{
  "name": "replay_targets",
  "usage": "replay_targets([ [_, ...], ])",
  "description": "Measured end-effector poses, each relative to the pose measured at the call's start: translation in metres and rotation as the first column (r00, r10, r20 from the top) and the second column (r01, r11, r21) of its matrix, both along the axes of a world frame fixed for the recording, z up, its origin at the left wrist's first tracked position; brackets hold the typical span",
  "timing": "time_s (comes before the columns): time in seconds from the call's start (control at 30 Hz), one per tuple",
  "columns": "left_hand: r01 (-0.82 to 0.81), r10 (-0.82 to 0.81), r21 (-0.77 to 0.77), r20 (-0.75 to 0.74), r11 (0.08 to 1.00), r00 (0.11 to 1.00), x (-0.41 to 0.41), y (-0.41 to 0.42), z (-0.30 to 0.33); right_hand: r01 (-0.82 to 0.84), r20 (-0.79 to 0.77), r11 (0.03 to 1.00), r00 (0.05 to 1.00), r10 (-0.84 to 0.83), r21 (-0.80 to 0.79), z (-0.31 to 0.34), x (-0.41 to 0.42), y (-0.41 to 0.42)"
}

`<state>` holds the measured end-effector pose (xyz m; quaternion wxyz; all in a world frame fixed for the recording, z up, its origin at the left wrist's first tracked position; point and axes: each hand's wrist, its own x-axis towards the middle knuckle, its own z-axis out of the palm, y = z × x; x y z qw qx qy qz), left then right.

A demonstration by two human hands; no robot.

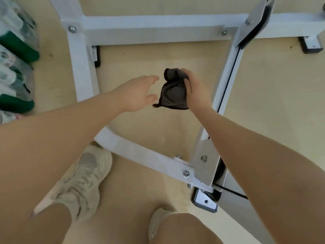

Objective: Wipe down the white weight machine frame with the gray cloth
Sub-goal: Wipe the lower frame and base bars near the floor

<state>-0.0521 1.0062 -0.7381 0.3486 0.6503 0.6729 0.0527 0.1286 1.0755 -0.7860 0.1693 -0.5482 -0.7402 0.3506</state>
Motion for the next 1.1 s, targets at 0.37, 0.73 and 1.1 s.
replay_targets([
  [0.37, -0.144, 0.096, 0.048, 0.535, 0.988, 0.839, 0.002, 0.106, -0.026, 0.204, -0.217, 0.971, 0.949, -0.227, -0.123, 0.018, -0.024, 0.025],
  [0.73, 0.084, -0.138, 0.109, 0.809, 0.990, 0.572, 0.010, 0.181, -0.017, 0.503, -0.320, 0.735, 0.678, -0.662, -0.455, 0.040, -0.030, 0.068],
  [1.1, -0.017, -0.131, 0.188, 0.743, 0.982, 0.656, 0.034, 0.194, -0.011, 0.570, 0.014, 0.798, 0.815, -0.579, -0.197, 0.001, -0.009, 0.069],
])
